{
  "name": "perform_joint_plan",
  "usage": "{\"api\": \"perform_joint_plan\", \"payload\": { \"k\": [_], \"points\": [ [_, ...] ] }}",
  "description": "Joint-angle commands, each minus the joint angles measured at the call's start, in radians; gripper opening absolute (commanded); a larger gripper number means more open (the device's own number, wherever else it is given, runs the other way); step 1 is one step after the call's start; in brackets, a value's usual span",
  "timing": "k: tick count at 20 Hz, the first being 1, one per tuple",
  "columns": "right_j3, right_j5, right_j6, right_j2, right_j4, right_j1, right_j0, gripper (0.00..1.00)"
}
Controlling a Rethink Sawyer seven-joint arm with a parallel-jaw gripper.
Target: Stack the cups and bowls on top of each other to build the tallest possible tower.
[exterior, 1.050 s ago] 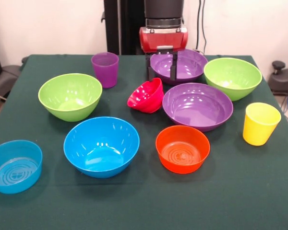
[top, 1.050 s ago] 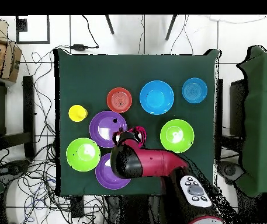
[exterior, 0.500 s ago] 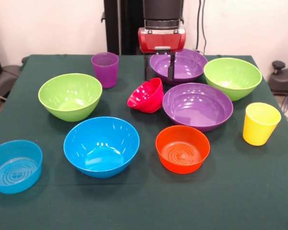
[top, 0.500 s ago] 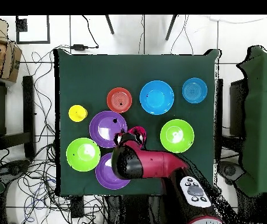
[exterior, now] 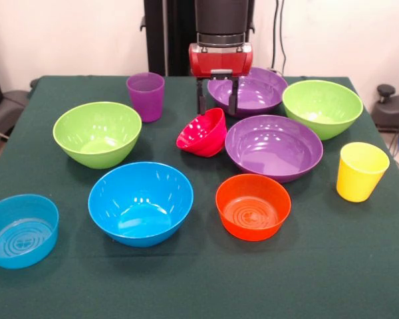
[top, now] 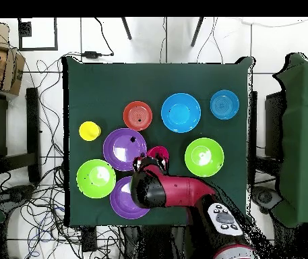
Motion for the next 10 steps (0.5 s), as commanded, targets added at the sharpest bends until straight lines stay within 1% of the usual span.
{"api": "perform_joint_plan", "payload": {
  "k": [1, 4, 7, 10],
  "points": [
    [0.026, -0.059, 0.180, 0.003, -0.001, 0.082, 0.044, 1.00],
    [0.019, -0.082, 0.188, -0.010, 0.001, 0.108, 0.059, 1.00],
    [0.005, -0.124, 0.187, -0.009, -0.012, 0.159, 0.049, 1.00],
    [-0.002, -0.158, 0.186, -0.011, -0.018, 0.191, 0.044, 1.00]
  ]
}}
